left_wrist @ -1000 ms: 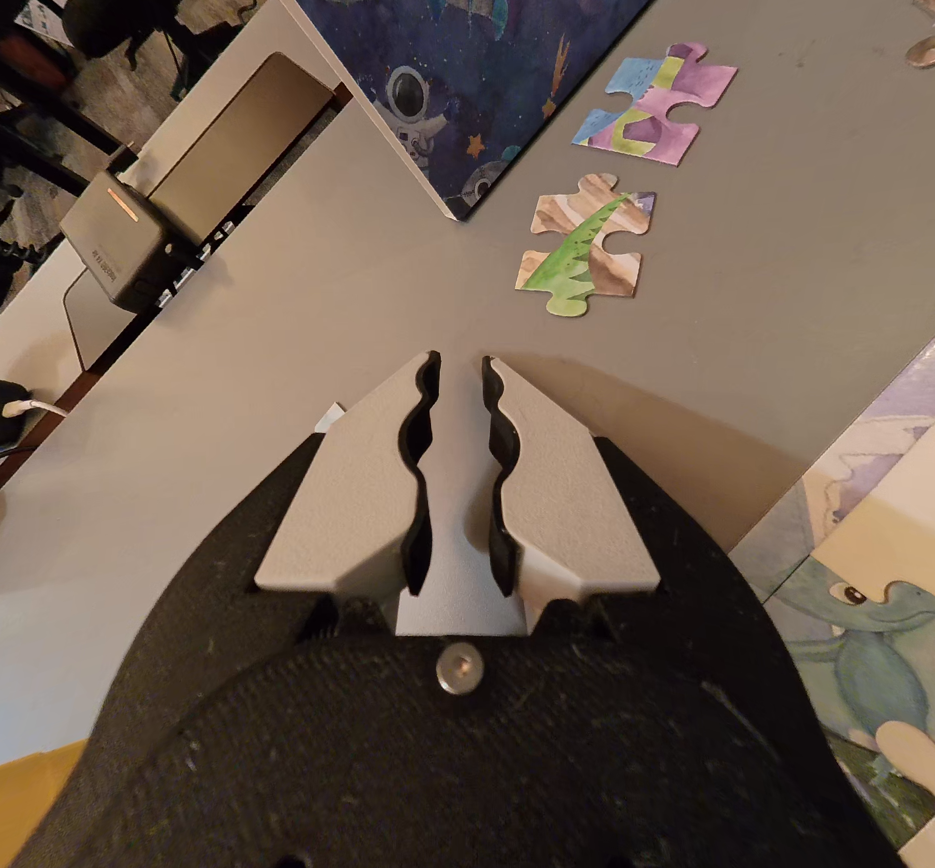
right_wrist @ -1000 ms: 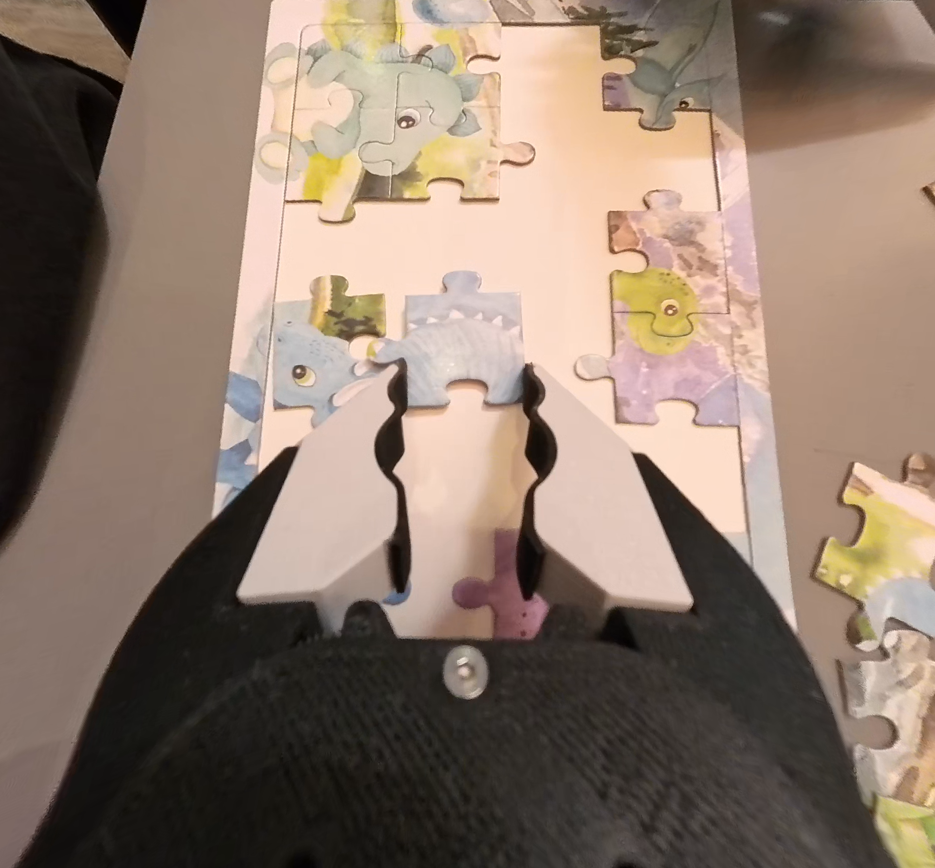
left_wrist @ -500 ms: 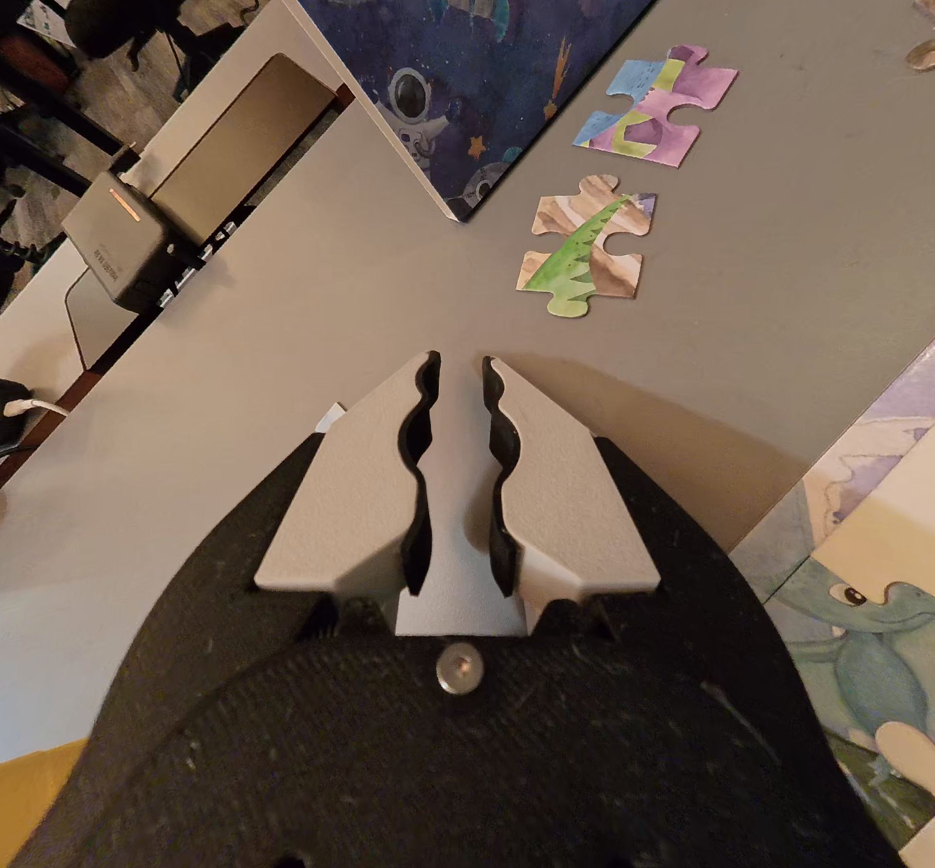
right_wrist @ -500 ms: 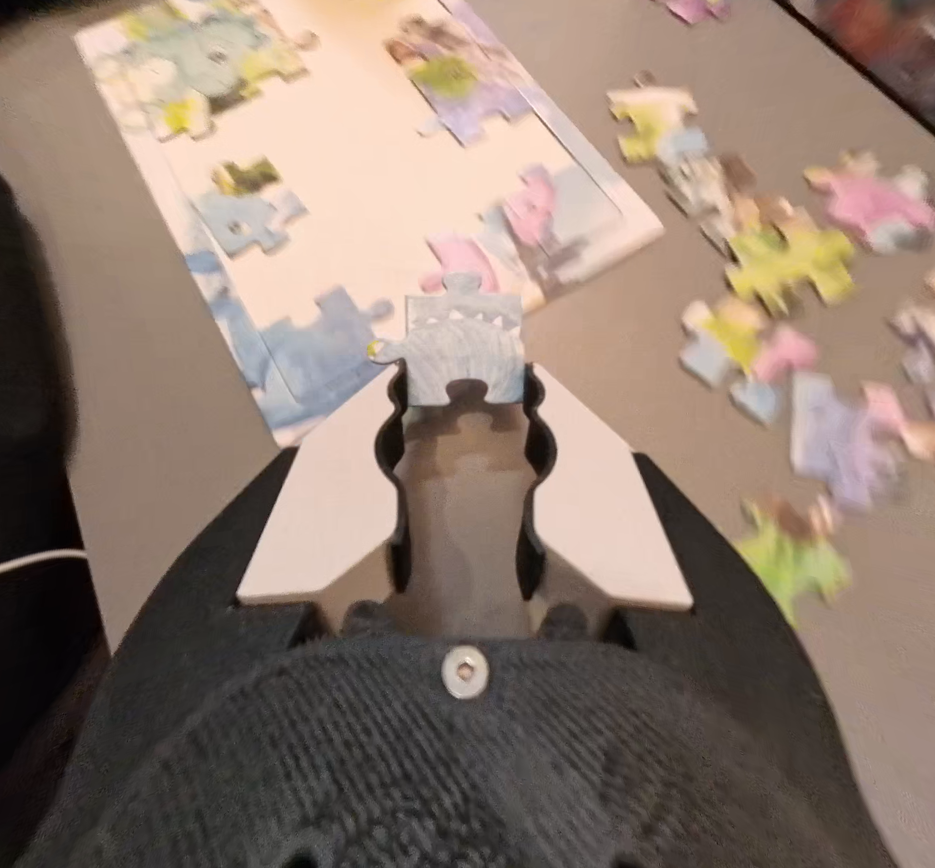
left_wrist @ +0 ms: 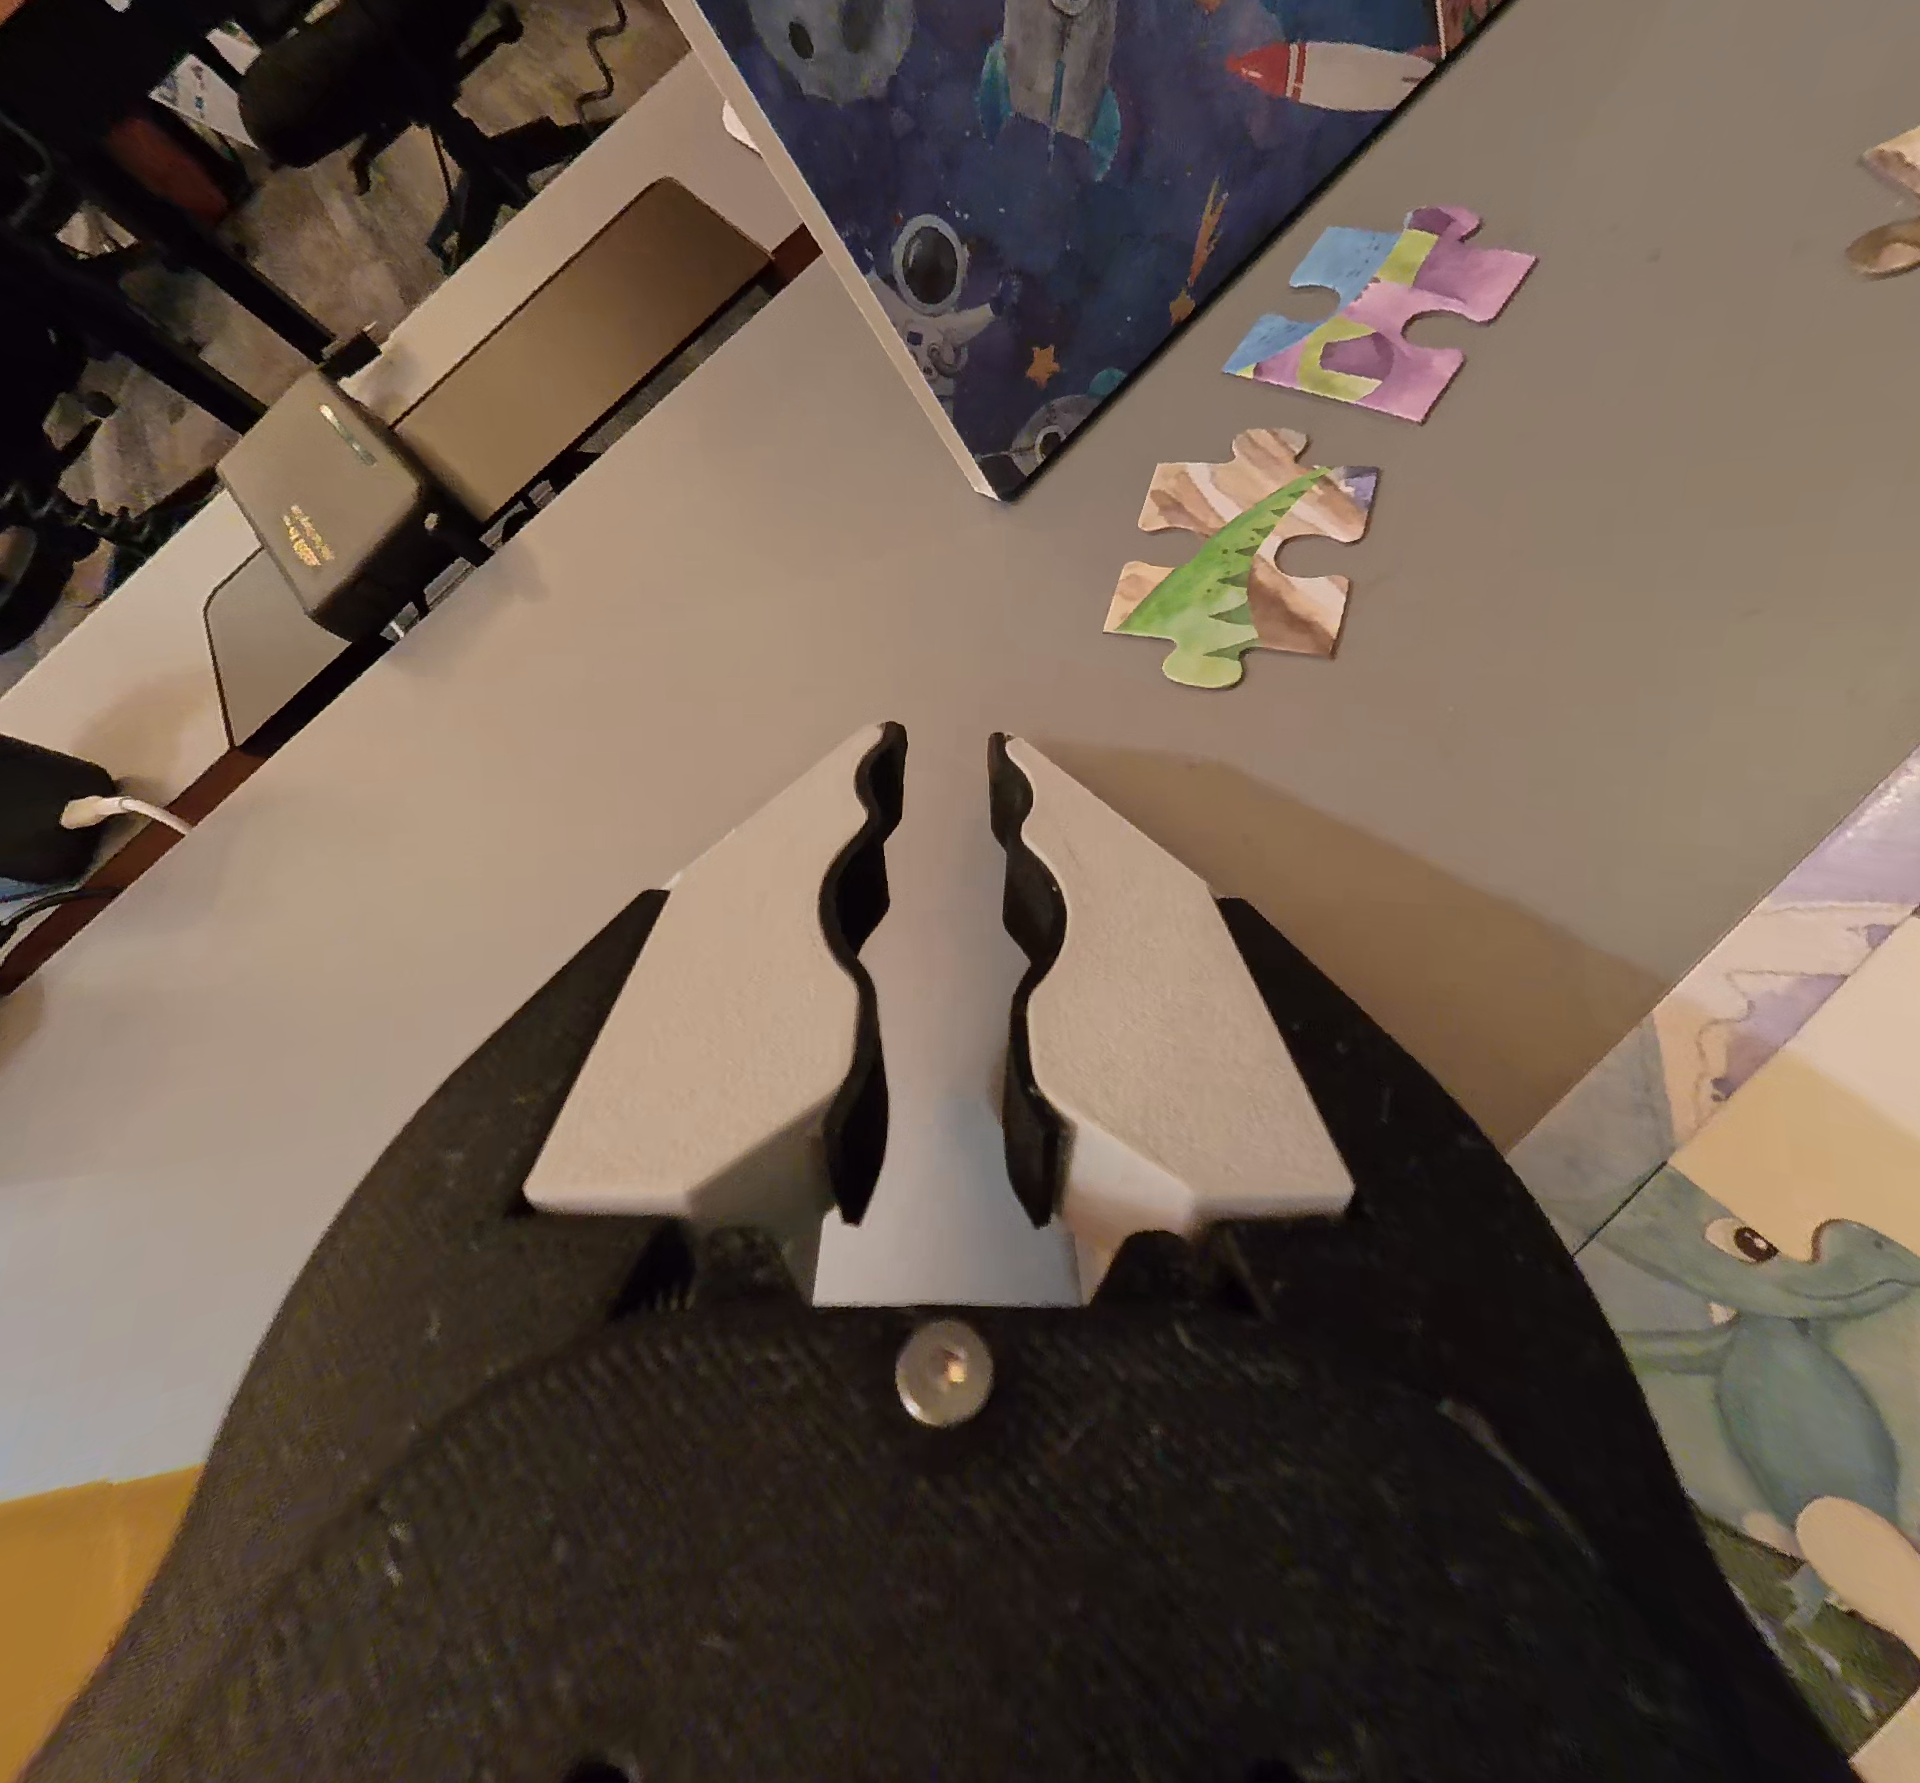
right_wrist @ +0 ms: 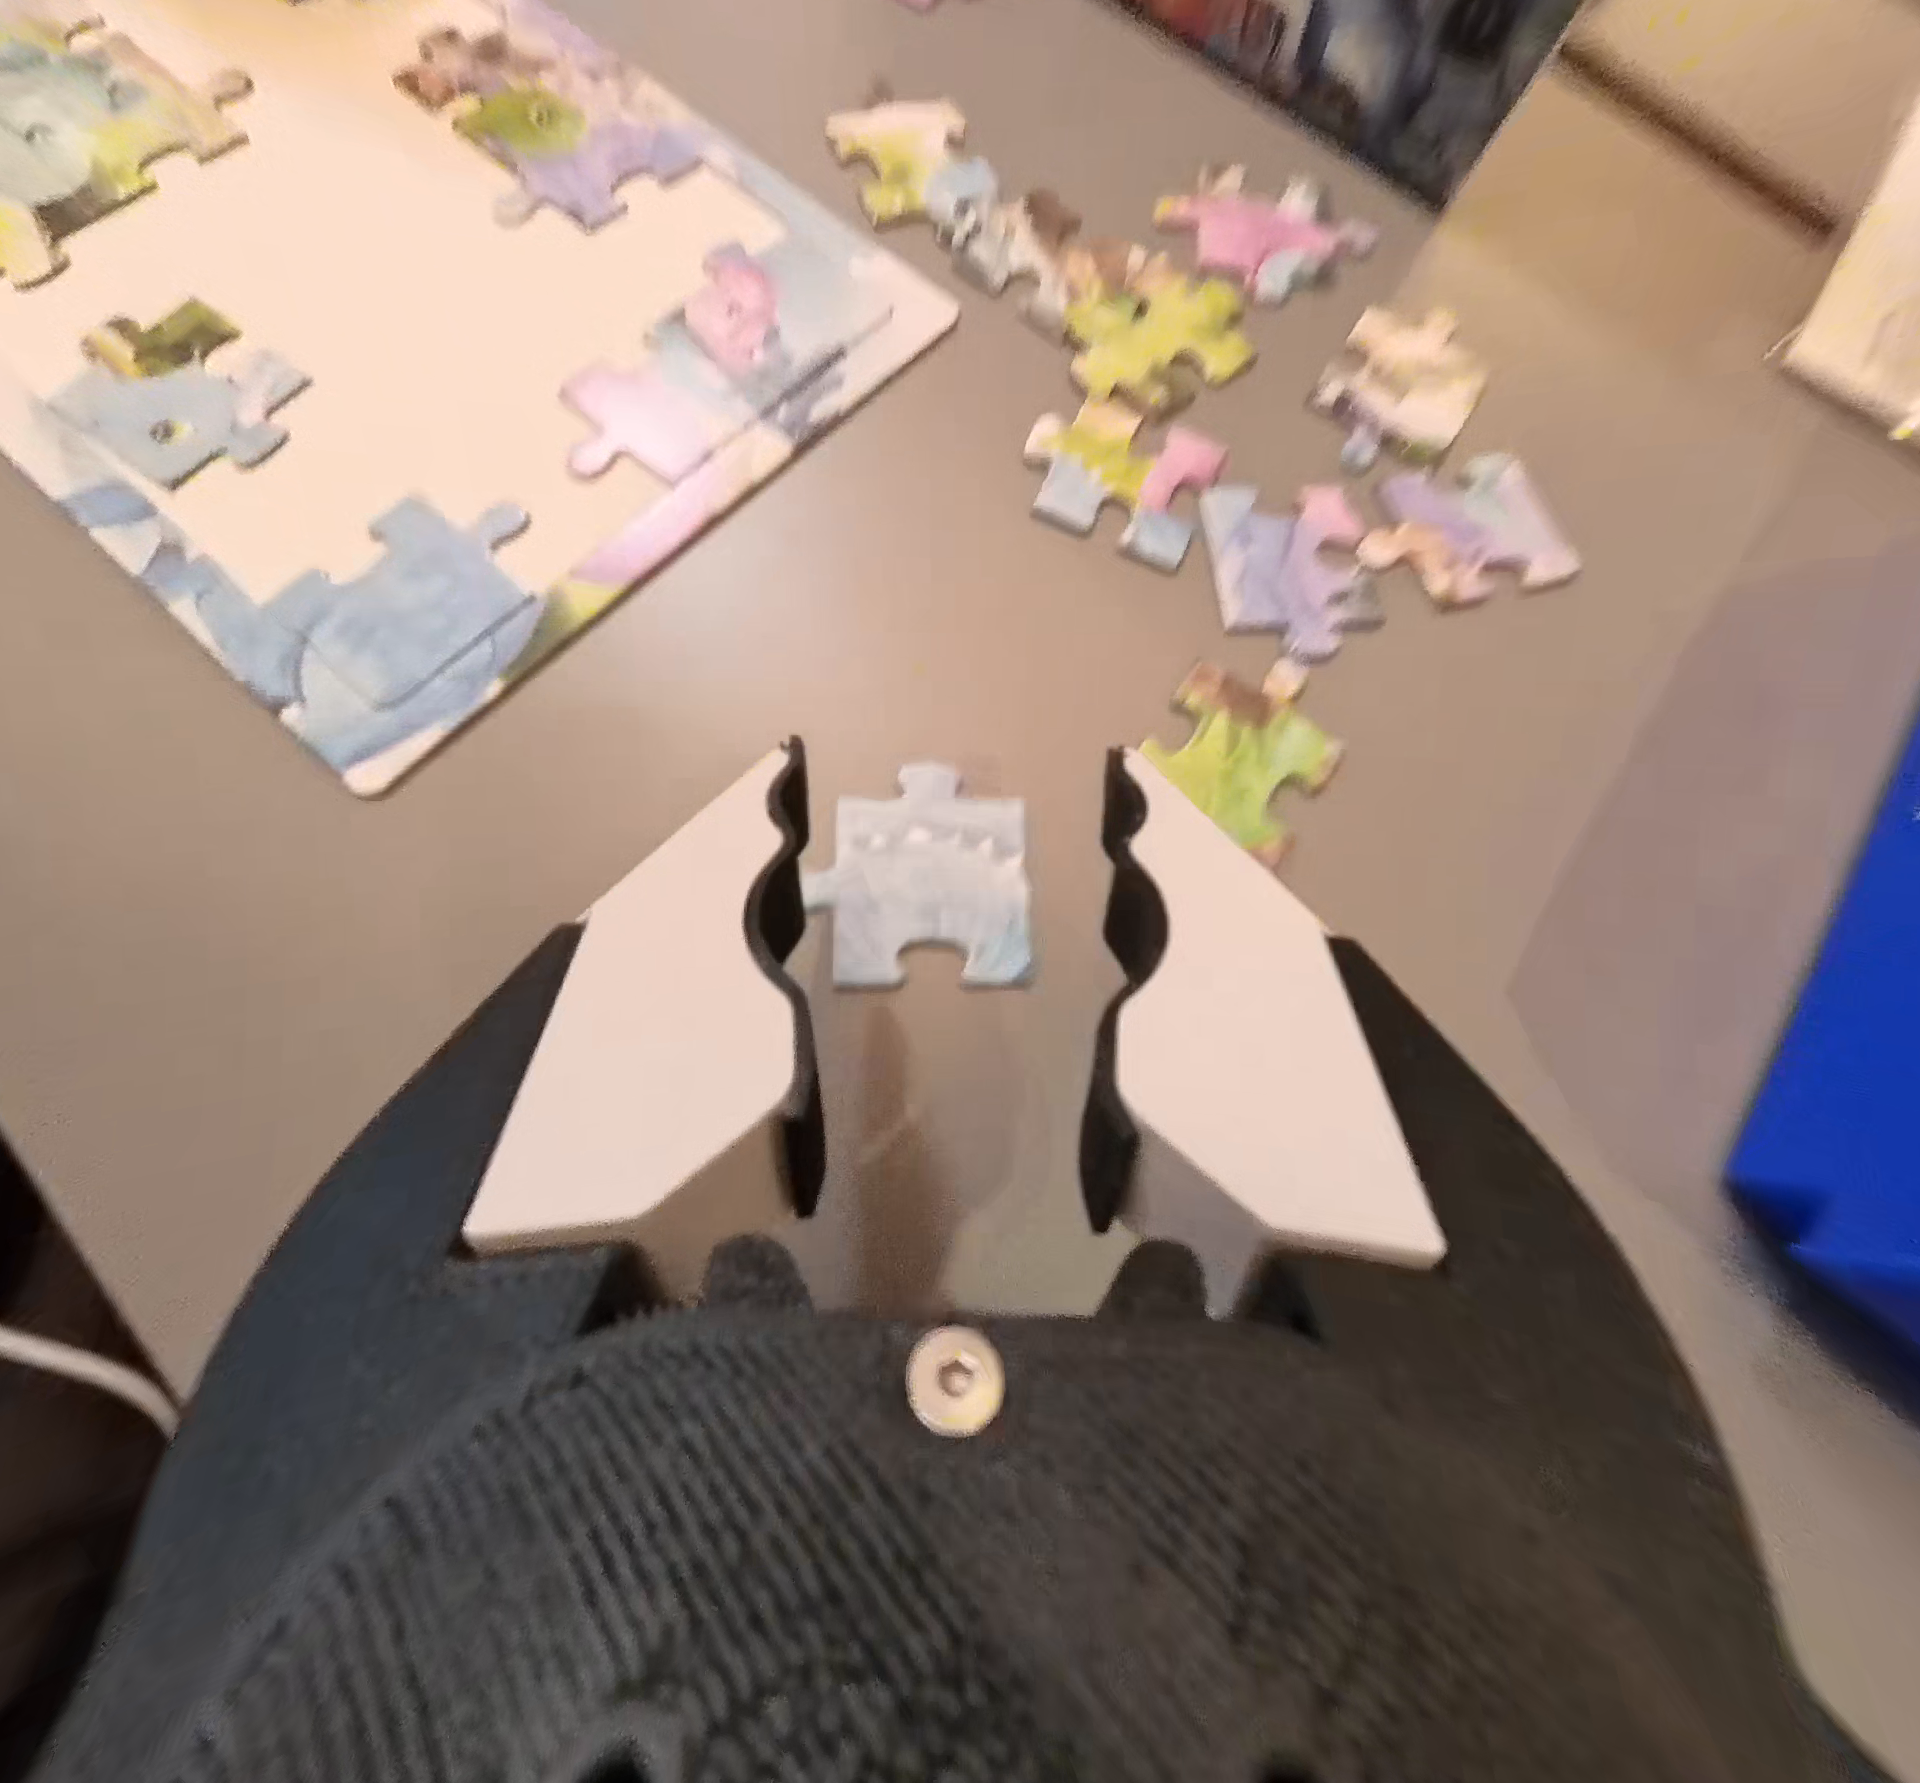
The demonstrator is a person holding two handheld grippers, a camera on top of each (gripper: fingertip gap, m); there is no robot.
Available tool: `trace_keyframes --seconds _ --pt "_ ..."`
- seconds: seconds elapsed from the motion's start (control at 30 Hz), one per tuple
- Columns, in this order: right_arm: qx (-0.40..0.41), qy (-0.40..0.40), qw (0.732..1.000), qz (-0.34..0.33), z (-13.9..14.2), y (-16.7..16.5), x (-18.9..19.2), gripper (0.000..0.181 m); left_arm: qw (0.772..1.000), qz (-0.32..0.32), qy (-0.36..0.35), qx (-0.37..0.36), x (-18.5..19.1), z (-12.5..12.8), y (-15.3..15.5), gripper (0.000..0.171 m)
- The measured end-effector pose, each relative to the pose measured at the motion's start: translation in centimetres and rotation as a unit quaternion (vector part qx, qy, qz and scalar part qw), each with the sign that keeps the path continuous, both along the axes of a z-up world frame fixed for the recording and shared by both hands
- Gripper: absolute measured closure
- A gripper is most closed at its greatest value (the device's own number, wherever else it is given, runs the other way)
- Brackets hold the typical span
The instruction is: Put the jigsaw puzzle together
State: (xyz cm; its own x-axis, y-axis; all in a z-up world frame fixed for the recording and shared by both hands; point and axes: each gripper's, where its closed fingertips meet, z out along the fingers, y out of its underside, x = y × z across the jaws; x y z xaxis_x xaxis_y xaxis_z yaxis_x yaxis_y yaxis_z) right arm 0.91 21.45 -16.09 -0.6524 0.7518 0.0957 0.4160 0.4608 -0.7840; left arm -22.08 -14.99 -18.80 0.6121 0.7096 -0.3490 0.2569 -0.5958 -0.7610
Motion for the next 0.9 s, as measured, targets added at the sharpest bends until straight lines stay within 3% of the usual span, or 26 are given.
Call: trace_keyframes --seconds 0.17,0.27,0.33,0.4,0.5,0.6,0.7,0.8,0.9 --pt "-0.001 0.136 0.991 -0.014 7.7 -0.5 -4.4 0.123 1.000 -0.003 0.001 -0.002 0.1 0.0 0.1 0.158" --pt "-0.059 0.202 0.977 -0.028 12.1 -0.9 -7.9 0.124 1.000 -0.005 -0.002 -0.003 0.1 -0.1 0.1 0.159" --pt "-0.104 0.221 0.969 -0.032 13.3 -1.3 -10.4 0.125 1.000 -0.005 -0.003 -0.003 0.1 -0.1 0.1 0.159" --pt "-0.138 0.215 0.966 -0.039 12.2 -1.2 -13.3 0.128 1.000 0.000 -0.008 -0.001 0.0 -0.2 0.0 0.160" --pt "-0.159 0.171 0.971 -0.058 7.4 -0.6 -16.3 0.132 1.000 0.002 -0.014 0.006 -0.1 -0.2 -0.1 0.160" --pt "-0.098 0.117 0.986 -0.073 2.4 0.2 -16.7 0.133 1.000 0.003 -0.022 0.015 -0.2 -0.2 -0.1 0.160" --pt "-0.059 0.117 0.988 -0.077 1.3 0.8 -16.7 0.138 0.999 0.002 -0.040 0.016 -0.2 -0.6 0.0 0.160" --pt "-0.113 0.092 0.988 -0.041 1.6 -1.6 -16.1 0.138 0.999 0.002 -0.040 0.011 -0.2 -0.7 0.0 0.160" --pt "-0.079 0.071 0.994 -0.018 0.6 -3.4 -15.4 0.139 0.999 0.001 -0.037 0.005 -0.2 -0.7 0.0 0.160"
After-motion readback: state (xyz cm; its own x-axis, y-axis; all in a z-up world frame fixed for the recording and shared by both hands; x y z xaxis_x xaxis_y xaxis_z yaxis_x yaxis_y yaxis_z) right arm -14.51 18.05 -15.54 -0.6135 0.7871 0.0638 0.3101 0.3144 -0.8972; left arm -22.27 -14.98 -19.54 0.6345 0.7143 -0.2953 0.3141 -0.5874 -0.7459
